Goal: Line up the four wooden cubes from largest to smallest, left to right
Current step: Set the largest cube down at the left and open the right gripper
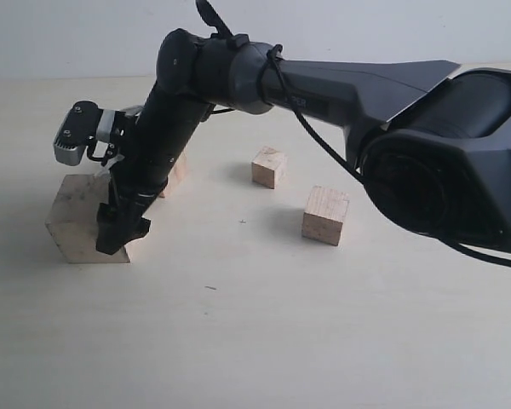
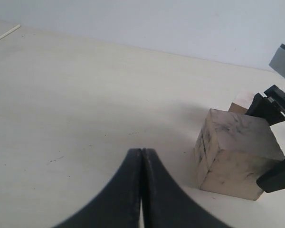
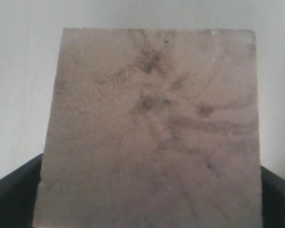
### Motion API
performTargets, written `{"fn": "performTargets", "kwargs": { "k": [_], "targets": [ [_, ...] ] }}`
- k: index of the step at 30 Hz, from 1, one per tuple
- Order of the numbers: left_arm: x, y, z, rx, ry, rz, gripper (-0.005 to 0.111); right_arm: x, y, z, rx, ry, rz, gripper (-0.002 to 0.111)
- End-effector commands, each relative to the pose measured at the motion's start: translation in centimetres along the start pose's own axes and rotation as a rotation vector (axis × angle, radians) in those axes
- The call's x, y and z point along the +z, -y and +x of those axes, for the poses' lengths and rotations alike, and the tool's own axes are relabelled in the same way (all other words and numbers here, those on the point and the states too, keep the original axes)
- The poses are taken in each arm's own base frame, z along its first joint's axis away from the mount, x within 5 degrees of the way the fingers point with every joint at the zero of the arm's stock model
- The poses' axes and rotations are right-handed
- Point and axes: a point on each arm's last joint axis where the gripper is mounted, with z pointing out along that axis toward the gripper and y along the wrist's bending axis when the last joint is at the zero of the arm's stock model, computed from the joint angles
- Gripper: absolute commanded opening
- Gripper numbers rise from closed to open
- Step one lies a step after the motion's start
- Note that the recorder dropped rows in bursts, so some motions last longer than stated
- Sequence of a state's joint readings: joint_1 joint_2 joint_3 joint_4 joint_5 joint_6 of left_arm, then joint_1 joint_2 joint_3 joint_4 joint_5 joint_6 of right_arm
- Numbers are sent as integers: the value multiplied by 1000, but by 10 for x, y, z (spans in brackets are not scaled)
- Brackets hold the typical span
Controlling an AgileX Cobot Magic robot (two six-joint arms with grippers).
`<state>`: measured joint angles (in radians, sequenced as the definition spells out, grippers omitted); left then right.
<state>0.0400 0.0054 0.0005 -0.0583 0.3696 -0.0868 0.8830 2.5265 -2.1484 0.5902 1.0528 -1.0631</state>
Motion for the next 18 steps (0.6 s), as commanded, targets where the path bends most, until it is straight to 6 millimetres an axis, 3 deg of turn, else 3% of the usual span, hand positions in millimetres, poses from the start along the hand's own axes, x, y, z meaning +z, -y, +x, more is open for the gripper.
{"fn": "performTargets", "kwargs": {
  "k": [1, 6, 18],
  "targets": [
    [0, 0, -1, -3, 9, 6, 0, -19, -4, -10, -19, 17, 15, 94],
    [0, 0, -1, -3, 9, 6, 0, -39, -5, -17, -31, -4, 88, 94],
    [0, 0, -1, -3, 9, 6, 0, -51, -11, -25, -3, 27, 67, 93]
  ]
}}
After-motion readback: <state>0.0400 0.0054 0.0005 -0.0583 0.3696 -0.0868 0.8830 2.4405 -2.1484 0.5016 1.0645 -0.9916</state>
